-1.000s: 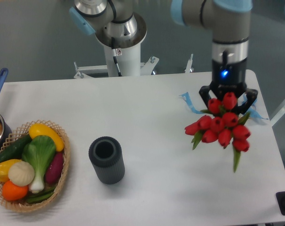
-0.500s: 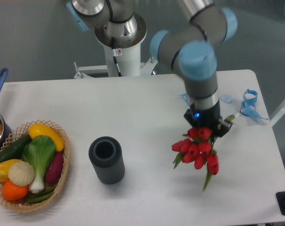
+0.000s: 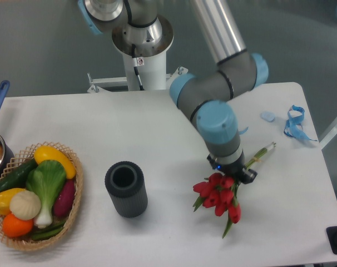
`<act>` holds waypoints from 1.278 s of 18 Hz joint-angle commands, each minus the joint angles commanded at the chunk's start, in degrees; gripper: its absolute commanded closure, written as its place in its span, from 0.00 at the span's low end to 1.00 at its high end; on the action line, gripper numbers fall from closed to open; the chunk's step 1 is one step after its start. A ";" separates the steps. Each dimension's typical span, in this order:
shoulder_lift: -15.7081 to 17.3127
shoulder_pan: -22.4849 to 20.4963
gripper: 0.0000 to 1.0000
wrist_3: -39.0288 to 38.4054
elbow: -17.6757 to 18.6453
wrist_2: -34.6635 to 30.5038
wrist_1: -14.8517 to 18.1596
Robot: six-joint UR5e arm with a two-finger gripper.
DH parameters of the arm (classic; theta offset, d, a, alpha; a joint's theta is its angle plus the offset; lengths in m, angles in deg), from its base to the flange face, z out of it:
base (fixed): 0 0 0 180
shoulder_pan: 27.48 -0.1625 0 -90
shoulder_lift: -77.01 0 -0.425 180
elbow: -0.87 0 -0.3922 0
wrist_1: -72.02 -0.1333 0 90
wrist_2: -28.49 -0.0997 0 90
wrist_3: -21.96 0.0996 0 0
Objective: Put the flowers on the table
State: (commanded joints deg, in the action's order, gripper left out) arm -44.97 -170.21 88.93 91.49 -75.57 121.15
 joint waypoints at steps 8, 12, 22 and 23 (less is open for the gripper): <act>0.43 0.44 0.00 0.18 -0.18 0.26 -1.58; 6.04 0.09 0.00 0.52 -0.96 0.26 -1.67; 17.21 -14.66 0.00 16.93 -9.05 16.67 14.23; 18.18 -17.55 0.00 22.79 -8.79 19.05 15.89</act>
State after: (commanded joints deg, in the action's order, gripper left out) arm -26.79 -187.76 111.73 82.70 -56.52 137.04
